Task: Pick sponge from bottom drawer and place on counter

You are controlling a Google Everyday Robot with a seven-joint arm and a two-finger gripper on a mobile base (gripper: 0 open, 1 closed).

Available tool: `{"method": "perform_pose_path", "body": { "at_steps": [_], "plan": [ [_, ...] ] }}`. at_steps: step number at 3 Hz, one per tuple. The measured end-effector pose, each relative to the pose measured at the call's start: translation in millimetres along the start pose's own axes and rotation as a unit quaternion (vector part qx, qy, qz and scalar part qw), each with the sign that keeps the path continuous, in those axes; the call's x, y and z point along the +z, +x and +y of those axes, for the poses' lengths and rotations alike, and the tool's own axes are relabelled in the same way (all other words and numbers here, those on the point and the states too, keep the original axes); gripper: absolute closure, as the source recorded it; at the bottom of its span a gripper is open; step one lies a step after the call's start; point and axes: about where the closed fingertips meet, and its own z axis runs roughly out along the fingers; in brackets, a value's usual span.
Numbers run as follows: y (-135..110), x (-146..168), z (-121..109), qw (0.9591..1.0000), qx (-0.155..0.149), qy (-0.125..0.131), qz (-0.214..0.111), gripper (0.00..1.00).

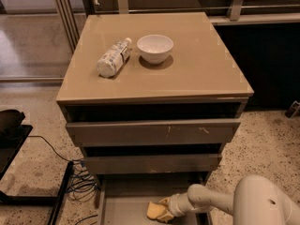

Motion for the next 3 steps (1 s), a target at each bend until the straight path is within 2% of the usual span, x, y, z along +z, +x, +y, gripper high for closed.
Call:
{"method": "perform_pose_path", "body": {
  "at_steps": [1, 2, 3],
  "plan": [
    [-0.8, -0.1, 0.6, 1.0000, 0.000, -0.001, 0.000, 1.00],
    [-16.5, -18.4, 1.9, 0.9998, -0.018, -0.001, 0.000, 1.00],
    [-44.5, -64.8, 0.6, 0.9988, -0.046, 0.016, 0.002, 1.00]
  ]
}}
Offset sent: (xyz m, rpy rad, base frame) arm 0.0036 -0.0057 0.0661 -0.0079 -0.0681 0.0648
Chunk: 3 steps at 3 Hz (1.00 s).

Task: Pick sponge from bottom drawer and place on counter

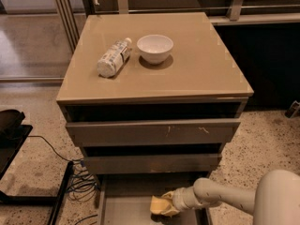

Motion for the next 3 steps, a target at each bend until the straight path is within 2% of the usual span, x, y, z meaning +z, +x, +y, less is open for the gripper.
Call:
{"method": "perform_pose_path", "body": {
  "at_steps": [1, 3],
  "plan": [
    [-35.9, -51.8, -2.0, 0.9993, -0.032, 0.007, 0.021, 1.00],
    [-100.3, -150.7, -9.9, 0.9951, -0.067, 0.012, 0.071, 1.00]
  ]
}}
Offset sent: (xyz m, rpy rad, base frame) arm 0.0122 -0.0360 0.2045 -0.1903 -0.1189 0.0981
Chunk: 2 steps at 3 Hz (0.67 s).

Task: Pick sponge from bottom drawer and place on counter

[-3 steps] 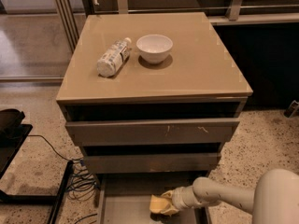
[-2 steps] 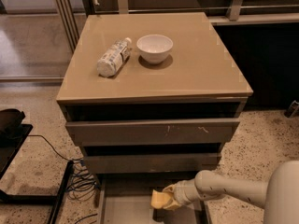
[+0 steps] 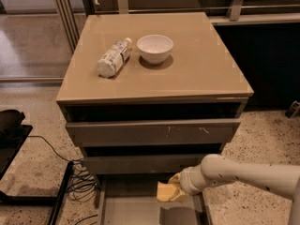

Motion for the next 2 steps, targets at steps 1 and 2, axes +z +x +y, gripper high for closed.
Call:
{"method": "perform_pose_path", "body": {
  "at_steps": [1, 2],
  "plan": [
    [-20.3, -57.1, -11.4, 0.9998, -0.015, 0.007, 0.007, 1.00],
    [-41.3, -117.6, -20.2, 0.9993, -0.027, 0.018, 0.017, 1.00]
  ]
}}
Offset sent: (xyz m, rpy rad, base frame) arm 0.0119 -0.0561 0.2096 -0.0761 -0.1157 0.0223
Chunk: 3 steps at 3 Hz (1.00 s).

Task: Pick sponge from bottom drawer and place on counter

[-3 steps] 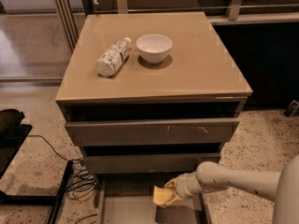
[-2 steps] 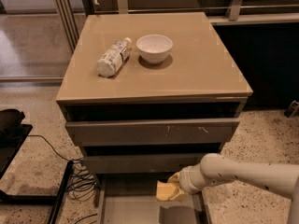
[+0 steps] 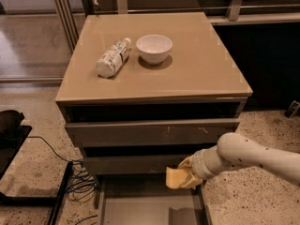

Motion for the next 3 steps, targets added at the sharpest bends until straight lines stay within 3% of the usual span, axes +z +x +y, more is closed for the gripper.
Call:
{"method": "perform_pose_path", "body": {
  "at_steps": [1, 2, 3],
  "plan": [
    [-28.6, -63.0, -9.5, 0.9994, -0.023, 0.019, 0.020, 1.00],
    [-28.7, -63.1, -9.5, 0.9994, -0.023, 0.019, 0.020, 1.00],
    [-35.0, -82.3, -16.5, 0.9990, -0.035, 0.024, 0.016, 1.00]
  ]
}}
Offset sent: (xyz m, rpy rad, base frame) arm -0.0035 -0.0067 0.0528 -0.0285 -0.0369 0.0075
